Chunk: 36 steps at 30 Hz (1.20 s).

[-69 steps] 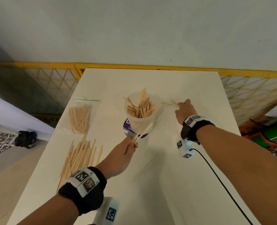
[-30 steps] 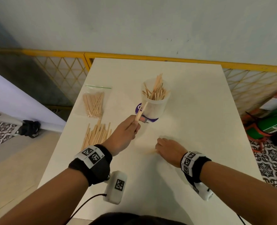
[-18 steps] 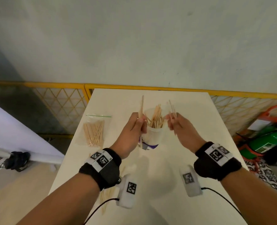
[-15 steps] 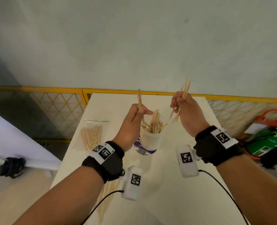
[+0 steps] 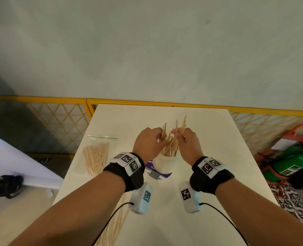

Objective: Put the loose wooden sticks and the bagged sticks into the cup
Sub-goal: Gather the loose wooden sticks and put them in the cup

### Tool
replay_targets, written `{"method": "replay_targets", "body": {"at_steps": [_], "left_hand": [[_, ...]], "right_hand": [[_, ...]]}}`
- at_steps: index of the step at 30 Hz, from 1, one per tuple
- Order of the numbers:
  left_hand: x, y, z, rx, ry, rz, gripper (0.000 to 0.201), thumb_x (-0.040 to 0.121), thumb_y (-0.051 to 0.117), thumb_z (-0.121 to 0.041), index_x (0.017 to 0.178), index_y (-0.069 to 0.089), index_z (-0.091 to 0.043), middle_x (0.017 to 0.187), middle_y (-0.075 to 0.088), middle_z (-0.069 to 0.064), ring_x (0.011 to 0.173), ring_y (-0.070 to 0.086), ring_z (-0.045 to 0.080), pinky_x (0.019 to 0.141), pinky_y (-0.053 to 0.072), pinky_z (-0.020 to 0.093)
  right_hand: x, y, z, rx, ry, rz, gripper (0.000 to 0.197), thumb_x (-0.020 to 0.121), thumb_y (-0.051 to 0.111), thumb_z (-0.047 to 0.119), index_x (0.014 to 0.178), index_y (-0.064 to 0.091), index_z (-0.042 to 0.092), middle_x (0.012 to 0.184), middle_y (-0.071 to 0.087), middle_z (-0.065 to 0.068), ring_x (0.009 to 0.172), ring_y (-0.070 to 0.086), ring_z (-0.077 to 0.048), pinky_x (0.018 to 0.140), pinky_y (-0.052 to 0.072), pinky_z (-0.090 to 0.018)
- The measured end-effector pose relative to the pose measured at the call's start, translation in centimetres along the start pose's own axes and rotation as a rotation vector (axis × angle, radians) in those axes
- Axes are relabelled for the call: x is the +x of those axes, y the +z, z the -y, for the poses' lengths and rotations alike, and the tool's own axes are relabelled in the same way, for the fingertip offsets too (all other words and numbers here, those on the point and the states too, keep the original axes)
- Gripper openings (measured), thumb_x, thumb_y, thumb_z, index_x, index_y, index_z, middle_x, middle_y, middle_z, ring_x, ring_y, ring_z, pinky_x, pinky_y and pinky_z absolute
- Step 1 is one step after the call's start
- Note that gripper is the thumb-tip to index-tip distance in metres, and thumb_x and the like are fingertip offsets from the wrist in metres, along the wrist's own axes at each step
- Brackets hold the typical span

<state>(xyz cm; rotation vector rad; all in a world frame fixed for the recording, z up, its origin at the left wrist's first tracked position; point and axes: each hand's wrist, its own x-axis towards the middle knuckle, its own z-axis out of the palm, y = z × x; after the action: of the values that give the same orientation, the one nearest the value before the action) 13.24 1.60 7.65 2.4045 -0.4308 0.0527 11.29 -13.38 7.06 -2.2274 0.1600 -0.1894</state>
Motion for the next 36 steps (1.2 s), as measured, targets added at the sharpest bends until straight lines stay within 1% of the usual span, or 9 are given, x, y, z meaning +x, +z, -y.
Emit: {"method": "replay_targets", "body": {"at_steps": [5,10,16,19,23,27,31,34,36], "left_hand": [[0.9,-0.4,0.1,0.106,-0.060,0.087,0.025,0.090,0.062,-0.030,0.093,0.069,-0.007,0.093,0.058,0.007,0.085,0.057,0.023,0.075,0.041,0.028],[2.2,-0.7,0.0,0.074,-0.070,0.107,0.028,0.094,0.057,-0.037,0.085,0.069,-0.013,0.075,0.056,-0.002,0.072,0.050,0.015,0.062,0.031,0.021],[1.6,0.3,0.7,0.191,-0.109,0.233,0.024,0.091,0.061,-0.028,0.092,0.075,-0.008,0.094,0.072,0.006,0.086,0.065,0.023,0.070,0.040,0.024],[1.2,0.1,0.8,0.067,-0.159,0.248,0.035,0.086,0.069,-0.037,0.111,0.071,-0.013,0.099,0.067,0.002,0.092,0.063,0.019,0.075,0.039,0.022],[0.0,-3.1,0.5,-0.228,-0.193,0.147,0.041,0.085,0.070,-0.036,0.123,0.064,-0.019,0.095,0.063,-0.004,0.083,0.057,0.010,0.075,0.040,0.020],[-4.0,-6.3,3.2,-0.256,-0.234,-0.045,0.021,0.089,0.067,-0.032,0.104,0.069,-0.018,0.085,0.063,-0.005,0.067,0.051,0.001,0.062,0.037,0.008],[-11.4,-6.4,8.9,-0.066,-0.439,0.012,0.035,0.082,0.071,-0.042,0.101,0.065,-0.013,0.100,0.067,0.004,0.076,0.054,0.005,0.066,0.039,0.011],[-17.6,-5.7,11.9,0.210,-0.703,0.159,0.090,0.066,0.065,-0.075,0.123,0.049,-0.008,0.119,0.053,0.008,0.107,0.054,0.023,0.089,0.047,0.032],[-20.8,-5.3,12.8,0.348,-0.863,0.289,0.125,0.053,0.057,-0.090,0.138,0.033,0.000,0.135,0.040,0.016,0.124,0.043,0.034,0.101,0.041,0.043]], "right_hand": [[-0.6,-0.8,0.5,-0.497,-0.037,0.191,0.031,0.095,0.049,0.036,0.103,0.067,0.011,0.106,0.064,-0.007,0.109,0.050,-0.027,0.094,0.039,-0.036],[0.4,-1.3,0.9,-0.222,-0.012,0.169,0.018,0.088,0.062,0.029,0.101,0.063,0.016,0.089,0.065,0.001,0.082,0.061,-0.019,0.070,0.045,-0.027],[0.0,-0.4,0.4,-0.439,-0.073,0.213,0.021,0.090,0.055,0.024,0.083,0.066,0.008,0.087,0.069,-0.008,0.083,0.064,-0.027,0.072,0.052,-0.036],[-0.3,-0.3,0.3,-0.405,-0.013,0.224,0.020,0.088,0.060,0.026,0.096,0.070,0.010,0.098,0.071,-0.007,0.091,0.065,-0.026,0.082,0.054,-0.040],[-0.8,-0.9,1.5,-0.276,-0.038,0.111,0.050,0.083,0.068,0.022,0.130,0.053,0.017,0.125,0.059,-0.004,0.105,0.061,-0.024,0.090,0.052,-0.037],[-4.0,0.3,5.1,-0.241,-0.245,-0.032,0.037,0.085,0.063,0.026,0.121,0.056,0.021,0.121,0.055,0.001,0.094,0.060,-0.017,0.075,0.049,-0.029],[-9.0,6.1,5.6,-0.248,-0.195,0.294,0.021,0.087,0.058,0.036,0.099,0.061,0.019,0.091,0.063,0.003,0.077,0.059,-0.016,0.071,0.052,-0.032],[-12.2,11.7,3.1,-0.491,0.014,0.714,0.045,0.087,0.052,0.052,0.065,0.050,0.013,0.064,0.051,0.000,0.073,0.054,-0.025,0.068,0.043,-0.032],[-13.7,14.7,1.4,-0.554,0.127,0.836,0.054,0.087,0.051,0.055,0.055,0.041,0.012,0.054,0.041,-0.001,0.060,0.049,-0.023,0.061,0.039,-0.031]]}}
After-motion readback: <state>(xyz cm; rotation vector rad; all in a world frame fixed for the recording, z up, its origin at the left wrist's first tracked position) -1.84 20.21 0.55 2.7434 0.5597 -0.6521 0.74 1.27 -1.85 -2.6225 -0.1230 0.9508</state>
